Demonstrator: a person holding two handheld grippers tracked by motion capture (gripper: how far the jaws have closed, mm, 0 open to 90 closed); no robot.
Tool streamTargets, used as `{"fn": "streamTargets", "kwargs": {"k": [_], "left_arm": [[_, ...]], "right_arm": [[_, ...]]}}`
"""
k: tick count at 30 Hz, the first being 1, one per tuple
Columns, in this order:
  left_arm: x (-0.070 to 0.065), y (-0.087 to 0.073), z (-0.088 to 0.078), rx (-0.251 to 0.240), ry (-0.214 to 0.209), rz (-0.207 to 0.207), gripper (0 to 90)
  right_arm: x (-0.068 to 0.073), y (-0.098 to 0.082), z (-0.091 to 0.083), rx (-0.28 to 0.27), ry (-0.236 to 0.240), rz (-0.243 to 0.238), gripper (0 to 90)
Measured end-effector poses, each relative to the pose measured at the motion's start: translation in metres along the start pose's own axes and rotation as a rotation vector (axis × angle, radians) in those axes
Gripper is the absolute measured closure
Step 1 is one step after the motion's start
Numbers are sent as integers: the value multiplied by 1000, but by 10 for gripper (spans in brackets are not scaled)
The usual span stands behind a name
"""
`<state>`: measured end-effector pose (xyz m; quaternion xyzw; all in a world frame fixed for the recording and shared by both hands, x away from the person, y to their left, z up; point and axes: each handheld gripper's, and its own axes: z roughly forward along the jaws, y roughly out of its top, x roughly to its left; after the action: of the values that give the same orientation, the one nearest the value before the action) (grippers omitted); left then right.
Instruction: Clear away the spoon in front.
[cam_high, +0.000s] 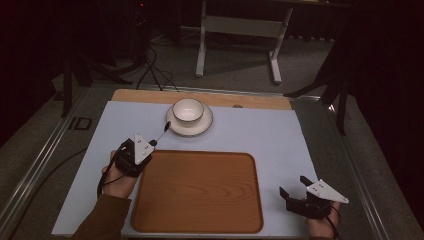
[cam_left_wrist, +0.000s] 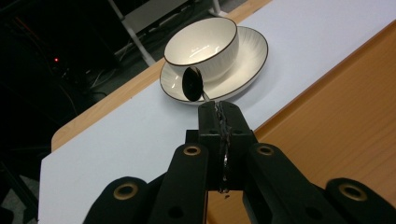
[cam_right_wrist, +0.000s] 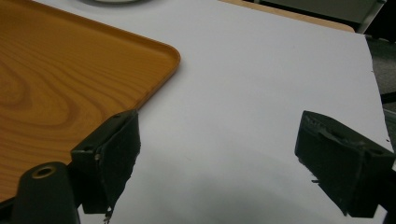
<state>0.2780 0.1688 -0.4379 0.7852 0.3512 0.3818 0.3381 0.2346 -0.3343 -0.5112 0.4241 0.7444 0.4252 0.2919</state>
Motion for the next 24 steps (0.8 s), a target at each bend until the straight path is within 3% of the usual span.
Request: {"fn": "streamTargets", "kwargs": {"k": [24], "left_arm": [[-8, -25, -15, 20, 13, -32, 888]], "right_arm": [[0, 0, 2, 6, 10, -4, 142]]}}
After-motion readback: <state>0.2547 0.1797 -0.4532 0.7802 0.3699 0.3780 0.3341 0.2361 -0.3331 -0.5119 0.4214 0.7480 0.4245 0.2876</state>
